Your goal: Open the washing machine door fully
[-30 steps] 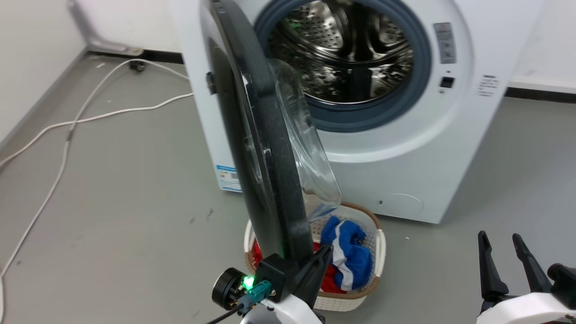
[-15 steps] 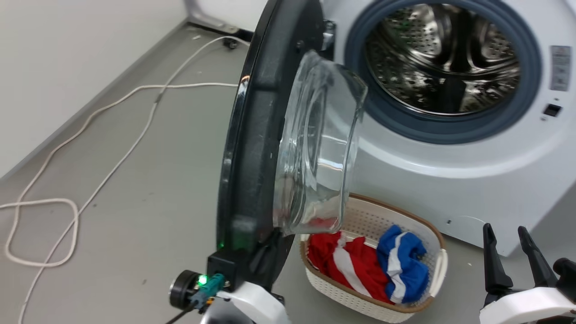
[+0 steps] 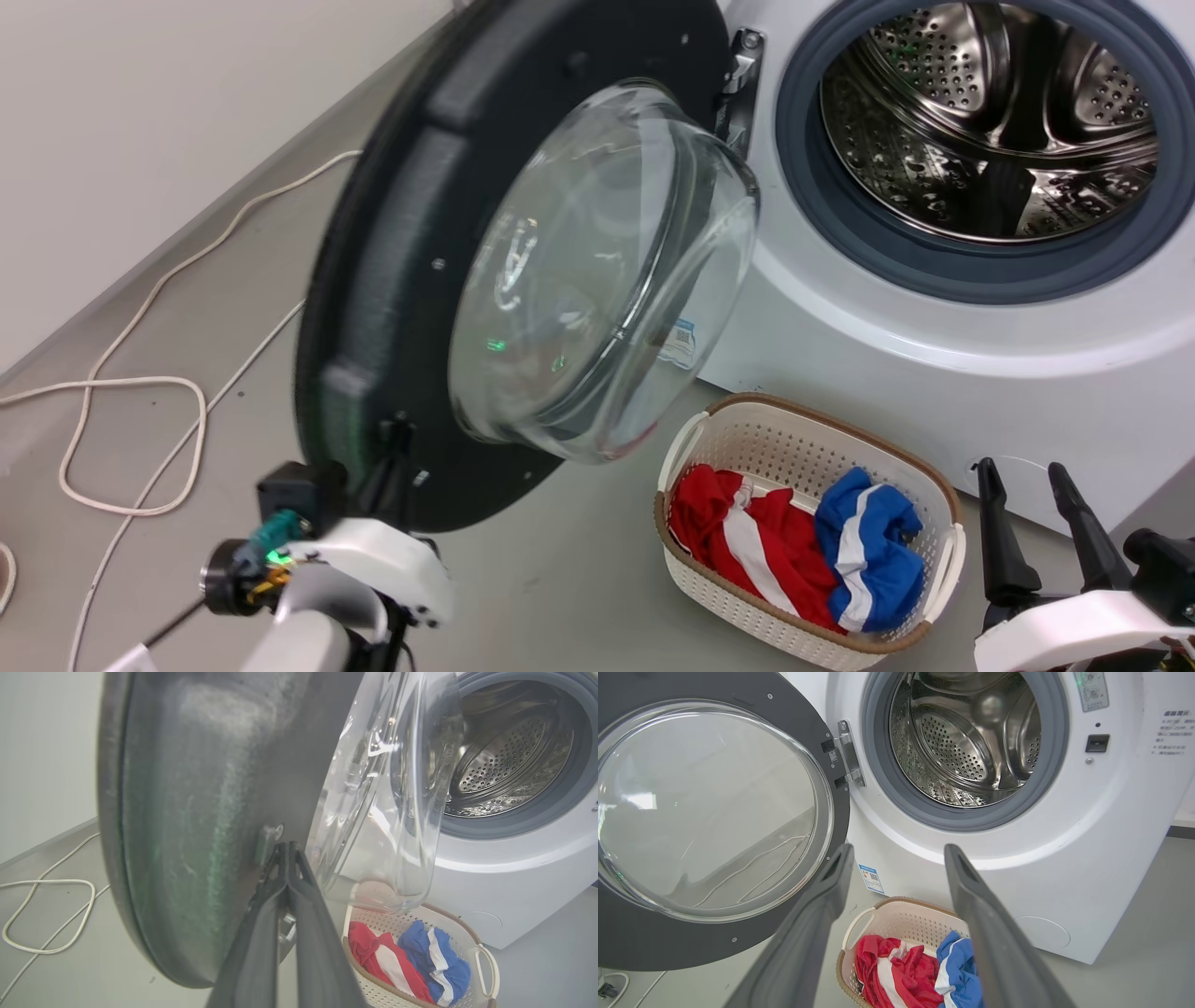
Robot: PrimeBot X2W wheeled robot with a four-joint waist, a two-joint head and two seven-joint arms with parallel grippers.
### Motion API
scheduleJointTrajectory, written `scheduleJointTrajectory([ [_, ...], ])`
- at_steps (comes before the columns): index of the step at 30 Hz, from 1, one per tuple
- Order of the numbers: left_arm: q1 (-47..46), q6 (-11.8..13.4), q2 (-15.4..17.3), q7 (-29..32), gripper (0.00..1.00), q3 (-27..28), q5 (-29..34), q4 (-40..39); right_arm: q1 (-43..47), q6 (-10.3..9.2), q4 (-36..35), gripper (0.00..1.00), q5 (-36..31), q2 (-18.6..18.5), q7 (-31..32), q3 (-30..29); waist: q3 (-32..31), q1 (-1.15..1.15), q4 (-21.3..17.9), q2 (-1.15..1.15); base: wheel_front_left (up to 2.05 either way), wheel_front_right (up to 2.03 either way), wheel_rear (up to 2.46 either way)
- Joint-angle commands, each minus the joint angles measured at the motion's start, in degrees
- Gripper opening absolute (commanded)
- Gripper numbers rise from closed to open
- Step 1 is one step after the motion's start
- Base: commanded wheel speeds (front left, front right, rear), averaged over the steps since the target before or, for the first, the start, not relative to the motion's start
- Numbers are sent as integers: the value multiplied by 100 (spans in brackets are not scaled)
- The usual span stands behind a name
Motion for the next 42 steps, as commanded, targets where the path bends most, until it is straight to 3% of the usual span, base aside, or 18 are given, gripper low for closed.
scheduleJointTrajectory([
  [1, -178, -24, 86, -59, 0, 117, -46, 81, -91, 0, 18, 100, 54, 8, -31, 17, 11, 0, -45, 0, 0, 0, 0],
  [17, -1670, -582, 643, -495, 0, 875, -382, 2450, -98, 0, 69, 100, -30, 9, 69, 44, 123, 0, -480, 0, 0, 0, 0],
  [25, -1994, -764, 655, -593, 0, 1067, -337, 3134, -103, 0, 107, 100, -64, 9, 35, 39, 93, 0, -580, 0, 0, 0, 0],
  [30, -1723, -706, 584, -605, 0, 1201, -134, 2815, -27, 0, 134, 100, -29, 9, 10, 36, 10, 0, -611, 0, 0, 0, 0],
  [42, 202, -331, 69, -596, 0, 1195, 600, 615, 119, 0, -1, 100, -168, 9, 159, 46, -261, 0, -963, 0, 0, 0, 0],
])
